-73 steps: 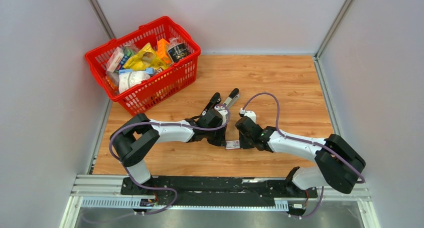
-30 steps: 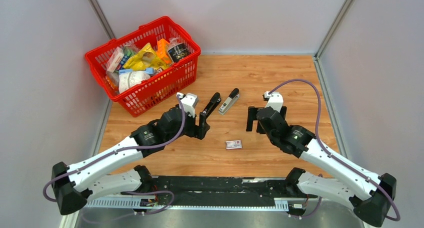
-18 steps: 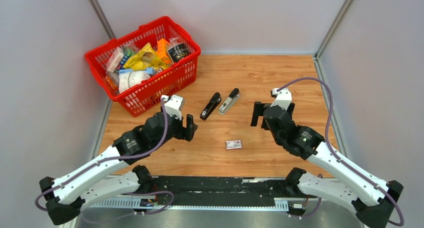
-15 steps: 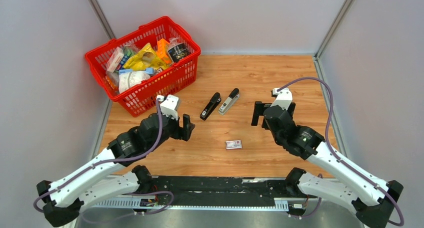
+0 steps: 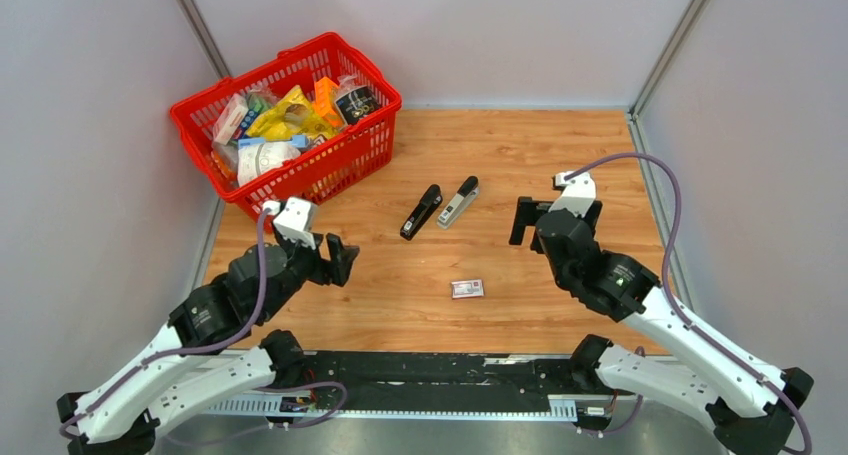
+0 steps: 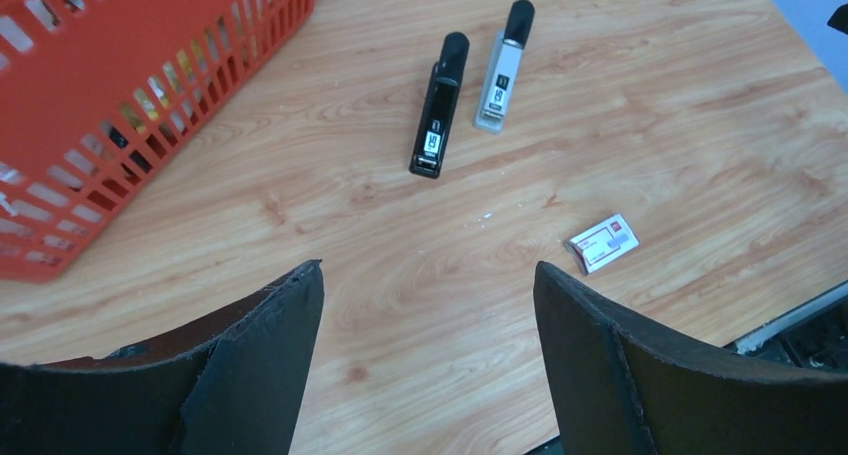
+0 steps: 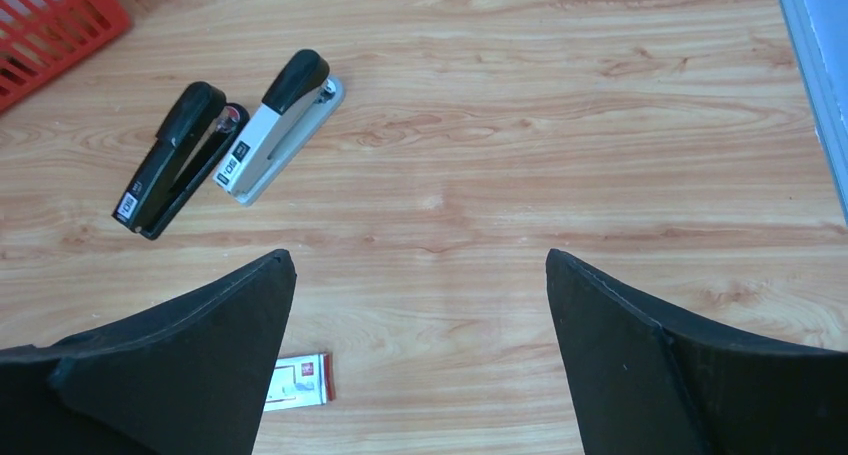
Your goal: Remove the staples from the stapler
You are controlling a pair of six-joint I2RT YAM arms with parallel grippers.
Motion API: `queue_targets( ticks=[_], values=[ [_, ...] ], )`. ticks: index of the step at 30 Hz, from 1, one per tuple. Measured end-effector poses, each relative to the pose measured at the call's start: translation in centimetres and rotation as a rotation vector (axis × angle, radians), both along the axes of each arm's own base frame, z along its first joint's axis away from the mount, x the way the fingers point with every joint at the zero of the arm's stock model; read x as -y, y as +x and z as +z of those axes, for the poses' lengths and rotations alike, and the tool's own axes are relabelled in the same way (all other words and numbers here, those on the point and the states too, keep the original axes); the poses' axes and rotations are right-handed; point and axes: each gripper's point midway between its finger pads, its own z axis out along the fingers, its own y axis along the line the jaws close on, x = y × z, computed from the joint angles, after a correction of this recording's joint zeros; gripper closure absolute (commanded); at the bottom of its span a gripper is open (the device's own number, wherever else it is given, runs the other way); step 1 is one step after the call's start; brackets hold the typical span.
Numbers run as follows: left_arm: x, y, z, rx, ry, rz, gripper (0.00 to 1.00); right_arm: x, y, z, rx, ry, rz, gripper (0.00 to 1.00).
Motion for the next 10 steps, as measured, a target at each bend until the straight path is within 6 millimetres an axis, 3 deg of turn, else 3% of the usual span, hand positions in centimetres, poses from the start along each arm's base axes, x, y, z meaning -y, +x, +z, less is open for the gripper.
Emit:
queue_targets(
  ticks=[6, 10],
  values=[
    [-0.8, -0.4, 2.0, 0.038, -0.025, 0.002, 0.15, -0.1, 0.1, 2.5, 0.050, 0.040, 0.009, 0.00],
    [-0.9, -0.5, 2.2, 0.039, -0.027, 0.001, 0.15, -0.5, 0.1, 2.9, 0.058, 0.051, 0.033, 0.00]
  ],
)
